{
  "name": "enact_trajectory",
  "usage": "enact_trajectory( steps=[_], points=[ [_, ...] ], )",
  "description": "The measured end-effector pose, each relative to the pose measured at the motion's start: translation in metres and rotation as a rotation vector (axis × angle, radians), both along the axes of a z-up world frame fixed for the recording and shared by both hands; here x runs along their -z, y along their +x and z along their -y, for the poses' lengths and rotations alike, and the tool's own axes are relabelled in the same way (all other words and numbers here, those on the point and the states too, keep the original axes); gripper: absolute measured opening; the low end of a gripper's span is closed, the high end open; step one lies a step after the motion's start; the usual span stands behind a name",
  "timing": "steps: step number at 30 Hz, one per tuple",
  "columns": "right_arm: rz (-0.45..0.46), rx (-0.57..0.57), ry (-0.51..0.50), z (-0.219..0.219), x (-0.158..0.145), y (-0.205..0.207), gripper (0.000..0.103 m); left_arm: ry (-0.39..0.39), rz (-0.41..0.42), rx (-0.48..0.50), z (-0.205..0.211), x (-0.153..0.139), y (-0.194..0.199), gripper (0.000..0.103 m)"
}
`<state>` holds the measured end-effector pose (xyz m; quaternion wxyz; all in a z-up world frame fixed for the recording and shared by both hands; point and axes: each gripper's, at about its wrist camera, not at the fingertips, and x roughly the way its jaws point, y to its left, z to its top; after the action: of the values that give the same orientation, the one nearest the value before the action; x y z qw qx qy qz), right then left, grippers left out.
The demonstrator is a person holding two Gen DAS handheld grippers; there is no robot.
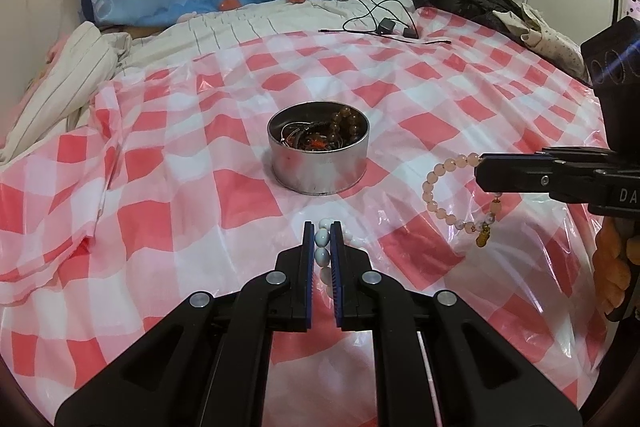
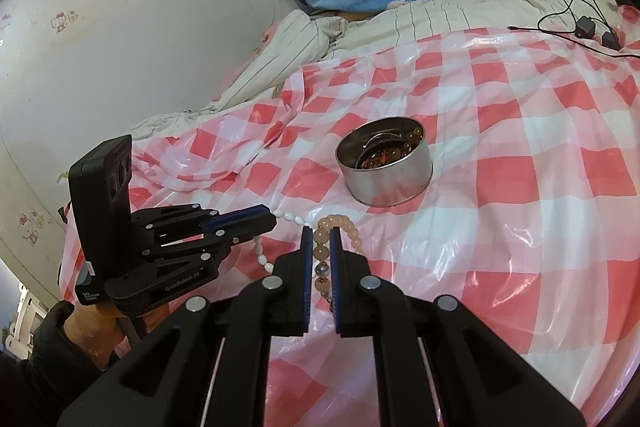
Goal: Organize jewelry
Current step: 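Lift the white pearl bracelet with the left gripper while the right gripper lifts the peach bracelet, then carry both bracelets toward the silver tin, grippers side by side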
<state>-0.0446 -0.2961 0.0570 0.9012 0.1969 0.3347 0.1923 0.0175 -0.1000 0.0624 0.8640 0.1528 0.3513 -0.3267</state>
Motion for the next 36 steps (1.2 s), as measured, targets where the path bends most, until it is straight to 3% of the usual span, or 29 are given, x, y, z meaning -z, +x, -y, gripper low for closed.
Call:
enact_trajectory(
  steps=[36],
  points=[
    [0.071,-0.021,0.053,-0.003,-0.015,0.005,0.009,0.006,0.049,0.019,0.011,-0.009,-0.003,0.007]
  ],
)
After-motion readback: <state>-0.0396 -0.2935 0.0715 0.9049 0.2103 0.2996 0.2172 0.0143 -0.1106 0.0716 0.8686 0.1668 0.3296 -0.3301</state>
